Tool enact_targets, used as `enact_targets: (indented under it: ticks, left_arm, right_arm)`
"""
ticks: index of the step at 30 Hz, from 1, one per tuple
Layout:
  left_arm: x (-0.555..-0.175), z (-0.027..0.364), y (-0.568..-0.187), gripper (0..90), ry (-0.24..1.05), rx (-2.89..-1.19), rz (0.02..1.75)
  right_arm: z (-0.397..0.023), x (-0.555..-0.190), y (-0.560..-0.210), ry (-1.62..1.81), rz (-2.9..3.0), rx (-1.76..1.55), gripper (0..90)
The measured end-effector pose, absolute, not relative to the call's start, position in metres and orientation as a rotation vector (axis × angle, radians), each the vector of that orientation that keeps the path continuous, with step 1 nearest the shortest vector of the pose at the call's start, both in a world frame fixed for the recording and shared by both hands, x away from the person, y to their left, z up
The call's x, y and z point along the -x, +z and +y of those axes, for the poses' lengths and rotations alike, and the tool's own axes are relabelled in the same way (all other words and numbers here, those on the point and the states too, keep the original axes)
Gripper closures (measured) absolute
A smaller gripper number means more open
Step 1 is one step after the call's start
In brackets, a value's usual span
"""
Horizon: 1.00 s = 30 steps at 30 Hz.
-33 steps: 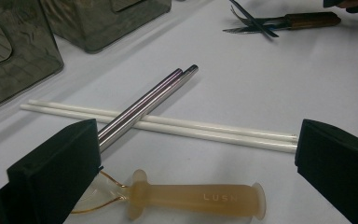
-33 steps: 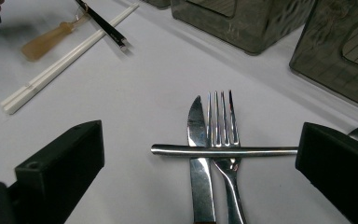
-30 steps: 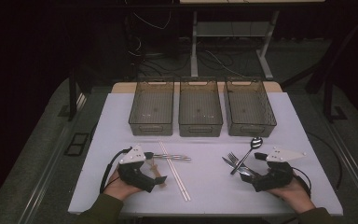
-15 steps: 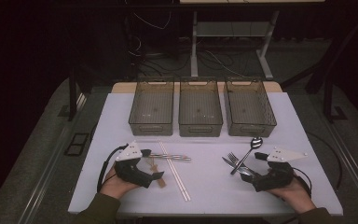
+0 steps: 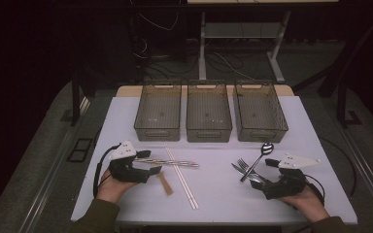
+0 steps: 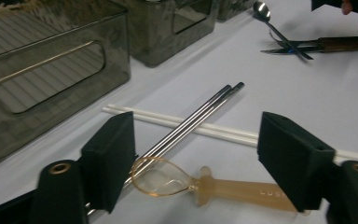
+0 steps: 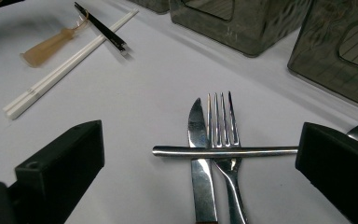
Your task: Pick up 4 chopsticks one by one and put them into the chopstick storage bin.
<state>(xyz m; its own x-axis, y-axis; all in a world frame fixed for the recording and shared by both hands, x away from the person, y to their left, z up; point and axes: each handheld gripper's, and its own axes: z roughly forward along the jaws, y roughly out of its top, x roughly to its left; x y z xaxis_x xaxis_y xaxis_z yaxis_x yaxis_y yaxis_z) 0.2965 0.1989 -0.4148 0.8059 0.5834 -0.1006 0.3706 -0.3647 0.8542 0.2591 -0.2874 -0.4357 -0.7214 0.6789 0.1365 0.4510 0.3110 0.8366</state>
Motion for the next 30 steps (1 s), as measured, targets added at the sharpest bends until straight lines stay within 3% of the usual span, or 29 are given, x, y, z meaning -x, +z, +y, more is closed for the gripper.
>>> enact_targets:
  ticks: [6,7,8,11,15,22,30]
  left_arm:
    - [-0.302,0.21,-0.413,46.2,0.296,-1.99,0.76]
    - [-0.304,0.212,-0.413,46.2,0.309,-1.993,0.769]
    - [-0.305,0.215,-0.413,53.9,0.322,-1.996,0.781]
    - [-0.31,0.223,-0.413,65.5,0.35,-1.998,0.841]
    - [-0.317,0.232,-0.417,77.2,0.357,-2.002,0.915]
    - [-0.33,0.242,-0.427,89.0,0.365,-2.039,1.004]
    - [-0.343,0.251,-0.439,89.2,0.379,-2.078,1.085]
  right_arm:
    - [-0.287,-0.259,-0.436,1.363,2.334,-1.037,1.5]
    - [-0.287,-0.259,-0.436,1.363,2.334,-1.037,1.5]
    - [-0.287,-0.259,-0.436,1.364,2.332,-1.039,1.5]
    - [-0.287,-0.259,-0.436,1.362,2.333,-1.041,1.5]
    - [-0.286,-0.26,-0.437,1.365,2.333,-1.044,1.5]
    - [-0.285,-0.259,-0.437,1.365,2.335,-1.041,1.5]
    - [-0.285,-0.26,-0.437,1.364,2.337,-1.047,1.5]
